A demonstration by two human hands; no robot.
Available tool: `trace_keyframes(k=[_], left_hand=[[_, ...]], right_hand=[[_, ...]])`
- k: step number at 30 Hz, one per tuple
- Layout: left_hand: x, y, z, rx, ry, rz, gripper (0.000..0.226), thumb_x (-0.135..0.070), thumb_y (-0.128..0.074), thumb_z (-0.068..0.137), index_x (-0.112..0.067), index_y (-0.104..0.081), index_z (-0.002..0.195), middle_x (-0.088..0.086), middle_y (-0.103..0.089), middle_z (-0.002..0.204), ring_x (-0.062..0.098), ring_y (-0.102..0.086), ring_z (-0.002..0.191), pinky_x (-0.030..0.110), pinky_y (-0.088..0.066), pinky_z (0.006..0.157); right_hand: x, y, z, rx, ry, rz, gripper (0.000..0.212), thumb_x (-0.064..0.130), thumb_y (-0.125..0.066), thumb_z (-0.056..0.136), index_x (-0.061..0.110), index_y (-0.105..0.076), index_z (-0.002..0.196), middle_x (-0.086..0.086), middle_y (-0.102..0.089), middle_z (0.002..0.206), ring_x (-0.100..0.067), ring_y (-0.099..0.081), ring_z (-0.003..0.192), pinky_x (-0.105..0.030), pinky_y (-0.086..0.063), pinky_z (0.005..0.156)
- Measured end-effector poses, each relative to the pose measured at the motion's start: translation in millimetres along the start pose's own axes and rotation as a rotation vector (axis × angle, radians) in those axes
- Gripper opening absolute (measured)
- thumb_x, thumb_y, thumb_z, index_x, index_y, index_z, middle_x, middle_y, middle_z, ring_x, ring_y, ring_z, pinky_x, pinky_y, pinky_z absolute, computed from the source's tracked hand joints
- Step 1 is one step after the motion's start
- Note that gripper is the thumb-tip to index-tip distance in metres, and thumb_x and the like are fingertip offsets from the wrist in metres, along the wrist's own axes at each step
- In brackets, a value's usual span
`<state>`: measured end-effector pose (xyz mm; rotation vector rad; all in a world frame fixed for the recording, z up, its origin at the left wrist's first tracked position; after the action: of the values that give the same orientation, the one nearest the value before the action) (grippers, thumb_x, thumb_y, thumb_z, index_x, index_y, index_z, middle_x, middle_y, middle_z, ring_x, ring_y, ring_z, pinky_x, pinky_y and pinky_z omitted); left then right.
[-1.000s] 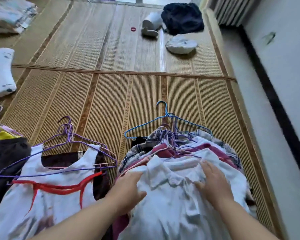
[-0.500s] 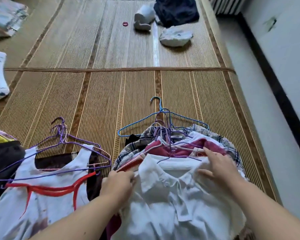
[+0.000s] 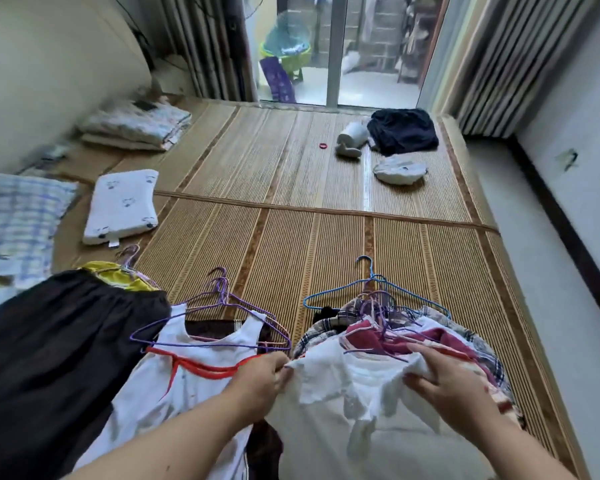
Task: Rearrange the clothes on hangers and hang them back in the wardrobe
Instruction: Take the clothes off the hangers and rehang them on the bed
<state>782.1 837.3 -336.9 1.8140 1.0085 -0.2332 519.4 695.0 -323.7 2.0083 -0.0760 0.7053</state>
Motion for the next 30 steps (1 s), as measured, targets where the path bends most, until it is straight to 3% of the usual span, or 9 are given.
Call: trace_keyframes(k=[3,5,8,11,18,21,24,27,30], left_hand=[[16.8,29.9,-56.9,-0.099,-0.010,-0.033,0.021,-0.028,-0.044,0.098,-0.018,-0.056,0.084,-0.002,-0.060,0.083,0.018,-0.055,0.084,0.031,-0.040,0.075],[25.7,50.0,-93.9,-0.183,-0.031,-0.061,0.021,-0.027,-0.044,0.099,-0.017,-0.062,0.096,-0.005,-0.062,0.090,0.014,-0.057,0.089,0.023,-0.040,0.073],[37.0,78.5,-151.9,-0.299,-0.034,-0.106,0.022,-0.023,-0.043,0.099,-0.017,-0.063,0.107,-0.008,-0.060,0.097,0.007,-0.052,0.090,0.019,-0.036,0.070],[50.8,96.2,-196.3,-0.364,-0.024,-0.130,0.018,-0.020,-0.045,0.098,-0.018,-0.063,0.098,-0.005,-0.062,0.092,0.012,-0.055,0.088,0.021,-0.036,0.070],[49.9,137.3,-288.5,-0.523,-0.079,-0.282,0.030,-0.024,-0.062,0.089,-0.046,-0.063,0.069,-0.021,-0.065,0.070,-0.006,-0.055,0.066,0.019,-0.041,0.067],[37.2,147.3,-316.5,-0.565,-0.061,-0.241,0.019,-0.025,-0.065,0.086,-0.035,-0.064,0.069,-0.005,-0.067,0.073,0.001,-0.055,0.066,0.024,-0.041,0.067],[13.2,142.8,-334.4,-0.571,-0.048,-0.140,0.023,-0.025,-0.065,0.085,-0.032,-0.055,0.066,-0.007,-0.059,0.067,0.002,-0.051,0.064,0.024,-0.041,0.068],[-30.5,129.9,-346.0,-0.541,-0.080,-0.039,0.010,-0.033,-0.064,0.083,-0.033,-0.054,0.084,-0.011,-0.057,0.074,-0.001,-0.051,0.067,0.019,-0.040,0.067],[-87.2,105.2,-339.9,-0.465,-0.119,0.024,0.039,-0.048,-0.057,0.088,-0.038,-0.050,0.125,-0.001,-0.066,0.098,0.009,-0.058,0.085,0.021,-0.038,0.074]], right_hand=[[51.9,7.6,-40.1,0.017,0.131,0.038,0.016,0.044,-0.058,0.086,0.053,-0.055,0.099,0.006,-0.069,0.098,-0.016,-0.062,0.096,-0.024,-0.042,0.072],[74.4,9.7,-62.9,0.004,0.175,0.080,0.005,0.049,-0.056,0.083,0.051,-0.057,0.087,0.000,-0.067,0.078,-0.012,-0.060,0.075,-0.024,-0.043,0.065],[106.1,9.1,-97.2,0.014,0.227,0.065,0.012,0.036,-0.060,0.088,0.046,-0.054,0.088,-0.007,-0.064,0.068,-0.007,-0.052,0.057,-0.021,-0.039,0.054],[133.2,9.6,-127.3,0.028,0.251,0.028,0.013,0.034,-0.058,0.090,0.039,-0.056,0.079,0.000,-0.063,0.066,-0.007,-0.053,0.058,-0.023,-0.041,0.054],[176.9,33.2,-188.7,-0.071,0.333,0.053,0.034,0.024,-0.061,0.089,0.055,-0.059,0.077,0.003,-0.068,0.076,-0.015,-0.062,0.064,-0.027,-0.047,0.054],[182.2,48.1,-206.6,-0.107,0.393,0.054,0.056,0.021,-0.063,0.088,0.073,-0.047,0.075,0.006,-0.066,0.075,-0.009,-0.060,0.063,-0.023,-0.044,0.053],[179.3,67.6,-221.2,-0.138,0.438,0.071,0.059,0.020,-0.062,0.089,0.075,-0.046,0.078,0.010,-0.065,0.075,-0.007,-0.061,0.064,-0.023,-0.044,0.053],[164.3,98.9,-236.3,-0.188,0.475,0.091,0.062,0.017,-0.063,0.088,0.075,-0.045,0.076,0.010,-0.063,0.077,-0.004,-0.058,0.067,-0.024,-0.044,0.056],[130.8,139.0,-239.5,-0.254,0.495,0.073,0.066,0.014,-0.062,0.089,0.076,-0.043,0.076,0.004,-0.060,0.082,-0.002,-0.053,0.068,-0.018,-0.039,0.058]])
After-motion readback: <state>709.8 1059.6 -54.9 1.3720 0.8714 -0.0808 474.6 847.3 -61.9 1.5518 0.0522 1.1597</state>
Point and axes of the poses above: each hand's wrist, its own z-axis towards the middle knuckle, its own y-axis out of the back of the hand, x = y × z, the point moved 5 cm from there along z, towards the middle knuckle
